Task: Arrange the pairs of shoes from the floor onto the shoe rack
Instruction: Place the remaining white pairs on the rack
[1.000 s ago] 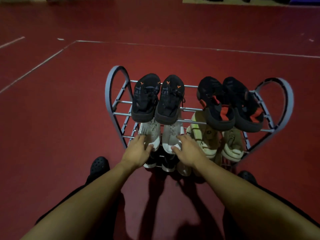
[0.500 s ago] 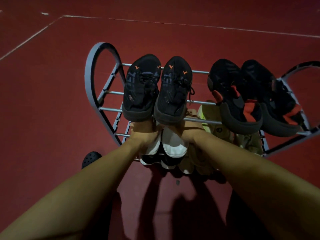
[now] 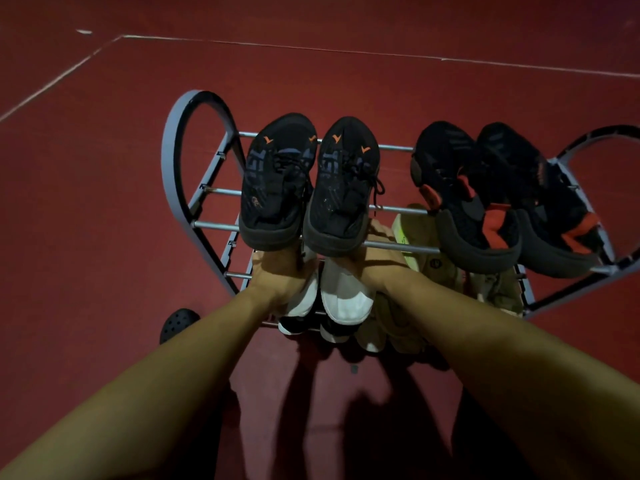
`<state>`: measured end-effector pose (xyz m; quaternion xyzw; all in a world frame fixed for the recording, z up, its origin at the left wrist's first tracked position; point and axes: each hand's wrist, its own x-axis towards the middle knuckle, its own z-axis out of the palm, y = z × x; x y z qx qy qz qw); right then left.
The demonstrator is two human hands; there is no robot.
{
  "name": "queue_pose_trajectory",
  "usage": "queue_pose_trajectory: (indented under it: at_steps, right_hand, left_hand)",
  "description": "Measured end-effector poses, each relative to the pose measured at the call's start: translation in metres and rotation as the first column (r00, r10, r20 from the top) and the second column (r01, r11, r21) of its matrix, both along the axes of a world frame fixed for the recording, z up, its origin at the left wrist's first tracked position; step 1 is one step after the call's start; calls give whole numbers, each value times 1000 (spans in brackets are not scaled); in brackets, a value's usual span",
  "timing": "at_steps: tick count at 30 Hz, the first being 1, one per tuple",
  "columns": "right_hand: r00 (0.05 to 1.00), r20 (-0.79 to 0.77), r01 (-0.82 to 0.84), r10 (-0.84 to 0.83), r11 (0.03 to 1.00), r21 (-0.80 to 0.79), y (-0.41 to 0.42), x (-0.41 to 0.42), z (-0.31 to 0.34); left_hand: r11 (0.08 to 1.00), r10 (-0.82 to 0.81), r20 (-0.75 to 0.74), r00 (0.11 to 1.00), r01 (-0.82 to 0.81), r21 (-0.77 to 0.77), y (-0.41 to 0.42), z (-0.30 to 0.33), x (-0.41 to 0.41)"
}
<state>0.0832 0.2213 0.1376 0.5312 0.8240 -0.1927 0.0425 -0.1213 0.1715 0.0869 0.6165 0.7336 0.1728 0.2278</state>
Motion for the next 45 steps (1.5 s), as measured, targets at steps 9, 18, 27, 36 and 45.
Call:
queue_pose_trajectory:
  at_steps: [9,18,27,36,45]
  right_hand:
    - [990,-100,102,-95,993,64,0,13,-10]
    - [997,-64,-53,48,995,-84,-23,10,9]
    - [952,-262,-236,155,920,-313,-57,-15,33]
    - [741,-430,71,-516,696,-714,-106,-12,71]
    - [394,-487,142,-779,575,-805,-157,-3,71]
  left_hand:
    - [979,-165,97,981,152,133,-23,29,1]
    - [946,-324,-21,946,324,1,-44,53,-14]
    - [867,-491,-60,869,494,66,-90,77,-23]
    - [897,-442,-65,894,443,-13,-115,104,-23]
    - [939,-302,-291,908,336,73,-150,103,28]
